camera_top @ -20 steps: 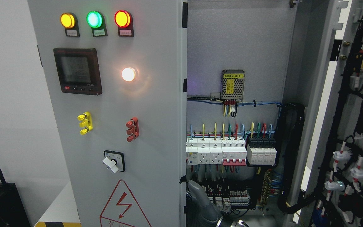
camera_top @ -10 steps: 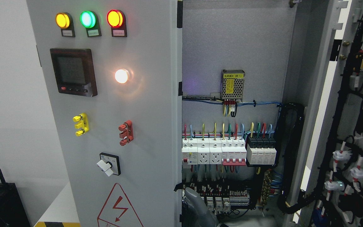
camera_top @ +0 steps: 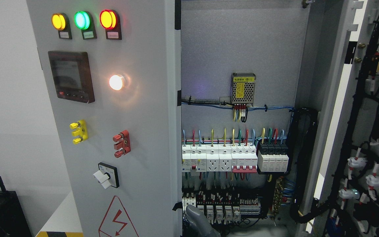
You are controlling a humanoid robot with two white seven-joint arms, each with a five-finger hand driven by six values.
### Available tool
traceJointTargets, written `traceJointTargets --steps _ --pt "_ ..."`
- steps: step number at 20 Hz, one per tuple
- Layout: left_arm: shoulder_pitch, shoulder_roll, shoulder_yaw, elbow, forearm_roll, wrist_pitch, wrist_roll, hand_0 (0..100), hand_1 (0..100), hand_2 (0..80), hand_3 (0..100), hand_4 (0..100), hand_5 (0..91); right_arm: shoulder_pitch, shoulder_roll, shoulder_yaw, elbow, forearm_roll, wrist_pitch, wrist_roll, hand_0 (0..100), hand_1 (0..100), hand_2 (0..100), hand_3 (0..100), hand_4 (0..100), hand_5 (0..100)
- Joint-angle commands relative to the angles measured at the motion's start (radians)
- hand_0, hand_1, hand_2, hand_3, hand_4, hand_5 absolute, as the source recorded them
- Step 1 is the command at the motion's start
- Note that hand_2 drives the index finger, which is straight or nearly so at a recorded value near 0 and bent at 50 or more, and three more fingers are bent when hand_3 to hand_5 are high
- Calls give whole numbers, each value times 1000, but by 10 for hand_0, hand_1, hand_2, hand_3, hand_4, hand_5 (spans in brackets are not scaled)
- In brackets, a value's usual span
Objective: Open door with both hands
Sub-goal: 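Push the panel door outward with the right hand, swinging it open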
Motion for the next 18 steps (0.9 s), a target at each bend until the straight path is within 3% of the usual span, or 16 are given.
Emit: traceJointTargets --steps 1,18 --pt "0 0 0 -29 0 -1 0 0 0 0 0 30 0 26 -1 55 -76 -4 0 1 106 0 0 0 0 0" --pt "0 0 0 -29 0 0 0 0 0 0 0 30 0 33 0 137 -101 -4 -3 24 106 0 0 0 0 0"
